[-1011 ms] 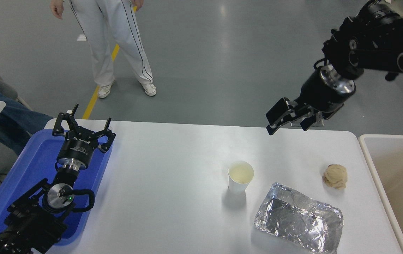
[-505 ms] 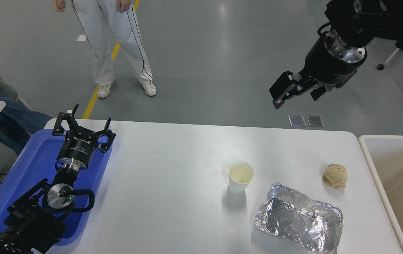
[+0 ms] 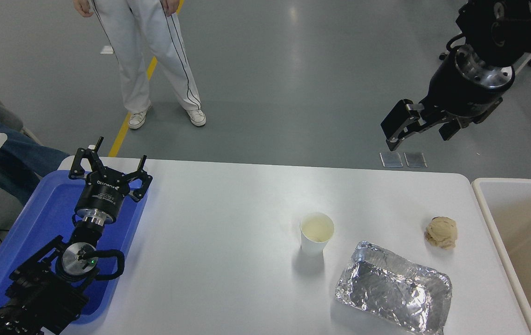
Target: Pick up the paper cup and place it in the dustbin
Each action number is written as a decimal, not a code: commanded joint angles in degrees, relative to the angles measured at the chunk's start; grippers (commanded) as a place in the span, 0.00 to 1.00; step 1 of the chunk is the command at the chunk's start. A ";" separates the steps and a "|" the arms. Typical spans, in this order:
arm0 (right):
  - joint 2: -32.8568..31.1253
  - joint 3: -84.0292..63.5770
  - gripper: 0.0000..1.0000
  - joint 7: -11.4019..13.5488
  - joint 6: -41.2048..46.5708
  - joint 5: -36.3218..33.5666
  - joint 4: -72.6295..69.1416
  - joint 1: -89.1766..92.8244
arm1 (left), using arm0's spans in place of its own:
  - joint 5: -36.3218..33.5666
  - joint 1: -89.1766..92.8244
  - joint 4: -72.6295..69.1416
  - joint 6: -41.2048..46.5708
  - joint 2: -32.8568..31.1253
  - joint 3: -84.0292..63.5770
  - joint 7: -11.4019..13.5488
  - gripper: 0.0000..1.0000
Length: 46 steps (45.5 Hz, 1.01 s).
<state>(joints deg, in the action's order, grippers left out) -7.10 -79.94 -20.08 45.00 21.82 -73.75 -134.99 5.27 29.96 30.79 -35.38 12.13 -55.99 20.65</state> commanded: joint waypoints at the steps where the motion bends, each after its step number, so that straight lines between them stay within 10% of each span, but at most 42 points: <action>1: -0.28 2.42 1.00 0.83 0.00 0.77 -1.31 -1.50 | 0.00 0.01 0.06 0.05 0.00 0.00 0.00 1.00; 9: -0.28 2.69 0.97 0.65 0.00 -3.62 -1.48 -0.80 | 0.00 0.01 0.06 -0.04 0.00 0.00 0.00 1.00; 18: -0.19 5.14 0.71 0.65 0.00 -5.56 -0.96 4.03 | 0.00 0.01 -0.03 -0.04 0.00 0.00 0.00 1.00; 46: -0.72 7.78 0.73 0.83 -9.21 -6.61 4.93 23.81 | 0.00 0.01 -0.03 -0.04 0.00 0.00 0.00 1.00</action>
<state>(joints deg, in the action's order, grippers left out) -7.86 -73.09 -19.26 42.17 16.30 -72.64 -118.33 5.28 29.97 30.84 -35.42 12.13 -55.99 20.66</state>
